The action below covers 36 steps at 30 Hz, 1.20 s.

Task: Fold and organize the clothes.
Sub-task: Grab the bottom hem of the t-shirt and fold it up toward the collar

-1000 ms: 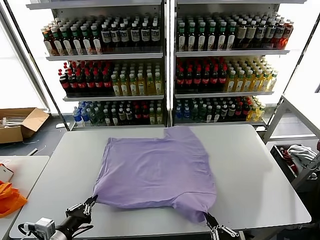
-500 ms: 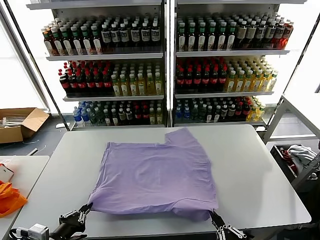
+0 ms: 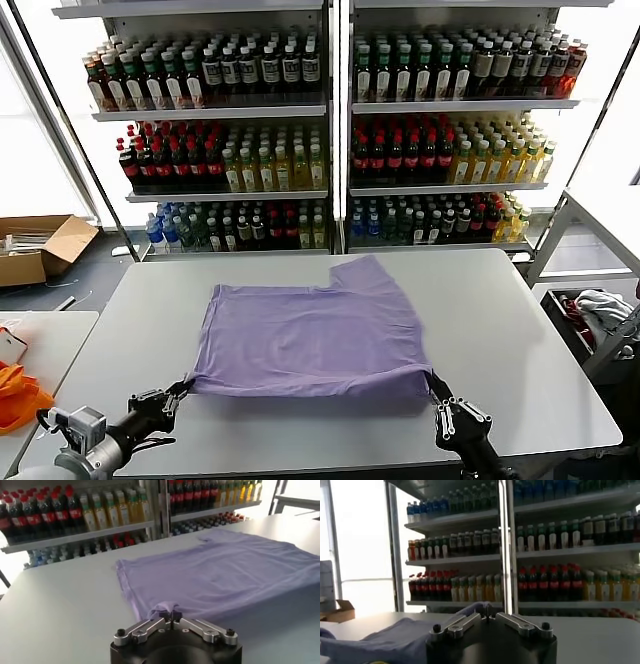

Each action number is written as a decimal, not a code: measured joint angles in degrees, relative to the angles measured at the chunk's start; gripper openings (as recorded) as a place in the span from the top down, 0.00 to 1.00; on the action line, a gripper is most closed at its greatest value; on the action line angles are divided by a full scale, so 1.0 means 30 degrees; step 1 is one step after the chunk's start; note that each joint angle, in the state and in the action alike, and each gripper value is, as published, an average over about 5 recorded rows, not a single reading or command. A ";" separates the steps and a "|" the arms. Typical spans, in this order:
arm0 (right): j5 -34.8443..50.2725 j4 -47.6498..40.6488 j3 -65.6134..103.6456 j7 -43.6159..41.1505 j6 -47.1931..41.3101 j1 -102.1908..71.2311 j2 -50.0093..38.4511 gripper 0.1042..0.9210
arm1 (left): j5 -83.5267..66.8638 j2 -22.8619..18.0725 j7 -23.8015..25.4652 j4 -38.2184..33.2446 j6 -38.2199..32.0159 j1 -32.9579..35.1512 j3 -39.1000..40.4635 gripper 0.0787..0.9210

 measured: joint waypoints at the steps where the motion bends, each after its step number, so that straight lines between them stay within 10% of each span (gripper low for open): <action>1: 0.0061 -0.0252 -0.0097 0.0044 -0.0102 0.0373 -0.0152 1.00 | -0.0040 0.0223 0.0091 0.0298 -0.0022 -0.0380 0.0128 0.99; 18: 0.0806 -0.5406 -0.2855 0.0694 -0.1877 0.6622 -0.1762 0.98 | 0.0201 0.1748 0.1135 0.5738 -0.0268 -0.7009 0.3712 0.99; 36: 0.1601 -0.6000 -0.3005 0.2136 -0.4686 0.8078 -0.1881 0.38 | 0.0416 0.1191 0.0152 0.7598 -0.0913 -0.8117 0.4341 0.49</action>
